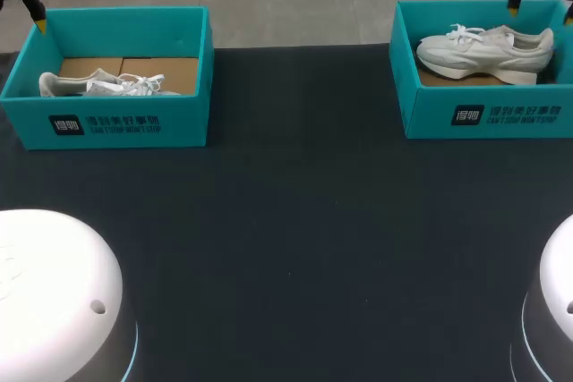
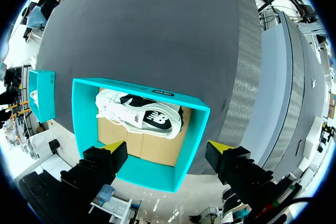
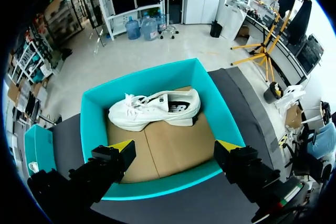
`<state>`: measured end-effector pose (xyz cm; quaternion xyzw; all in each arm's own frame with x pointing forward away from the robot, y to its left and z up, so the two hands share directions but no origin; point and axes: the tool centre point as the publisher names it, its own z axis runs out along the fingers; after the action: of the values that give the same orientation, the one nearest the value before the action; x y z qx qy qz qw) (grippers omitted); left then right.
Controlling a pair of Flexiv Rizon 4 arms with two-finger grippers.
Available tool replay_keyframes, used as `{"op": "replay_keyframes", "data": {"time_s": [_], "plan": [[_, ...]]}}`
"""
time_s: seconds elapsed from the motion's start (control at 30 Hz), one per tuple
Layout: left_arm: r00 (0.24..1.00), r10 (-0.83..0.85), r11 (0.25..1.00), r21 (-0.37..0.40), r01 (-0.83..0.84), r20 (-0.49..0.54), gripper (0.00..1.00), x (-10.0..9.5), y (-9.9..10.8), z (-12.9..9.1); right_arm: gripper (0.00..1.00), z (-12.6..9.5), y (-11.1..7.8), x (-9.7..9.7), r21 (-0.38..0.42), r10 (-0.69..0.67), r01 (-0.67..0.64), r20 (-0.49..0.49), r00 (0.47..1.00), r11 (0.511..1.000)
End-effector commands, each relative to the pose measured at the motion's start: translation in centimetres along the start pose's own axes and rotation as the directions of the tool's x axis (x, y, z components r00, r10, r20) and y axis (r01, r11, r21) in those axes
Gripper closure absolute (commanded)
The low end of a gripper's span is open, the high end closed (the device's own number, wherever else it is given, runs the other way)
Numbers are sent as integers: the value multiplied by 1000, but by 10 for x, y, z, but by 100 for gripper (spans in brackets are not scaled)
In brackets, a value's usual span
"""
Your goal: Take the shoe out of the shoebox, open the shoe tongue, remove and reinsert the insole, then place the shoe into the shoebox
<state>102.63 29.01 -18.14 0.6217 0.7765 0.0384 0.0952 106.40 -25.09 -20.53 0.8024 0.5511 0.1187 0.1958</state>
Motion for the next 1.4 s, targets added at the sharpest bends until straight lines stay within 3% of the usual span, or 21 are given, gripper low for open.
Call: {"op": "replay_keyframes", "data": {"time_s": [0.03,0.33,0.6,1.2,1.4], "plan": [[1000,1,1000,0,-1,-3,0,0,0,-1,0,22,22,2,48,12,-13,8,1000,999],[1000,1,1000,0,-1,-3,0,0,0,-1,0,46,34,-20,97,13,-16,31,999,995],[1000,1,1000,0,-1,-3,0,0,0,-1,0,66,32,-35,164,10,-22,76,997,986],[1000,1,1000,0,-1,-3,0,0,0,-1,0,66,35,-34,158,10,-23,78,997,987],[1000,1,1000,0,-1,-3,0,0,0,-1,0,79,43,-29,191,29,-43,72,997,981]]}}
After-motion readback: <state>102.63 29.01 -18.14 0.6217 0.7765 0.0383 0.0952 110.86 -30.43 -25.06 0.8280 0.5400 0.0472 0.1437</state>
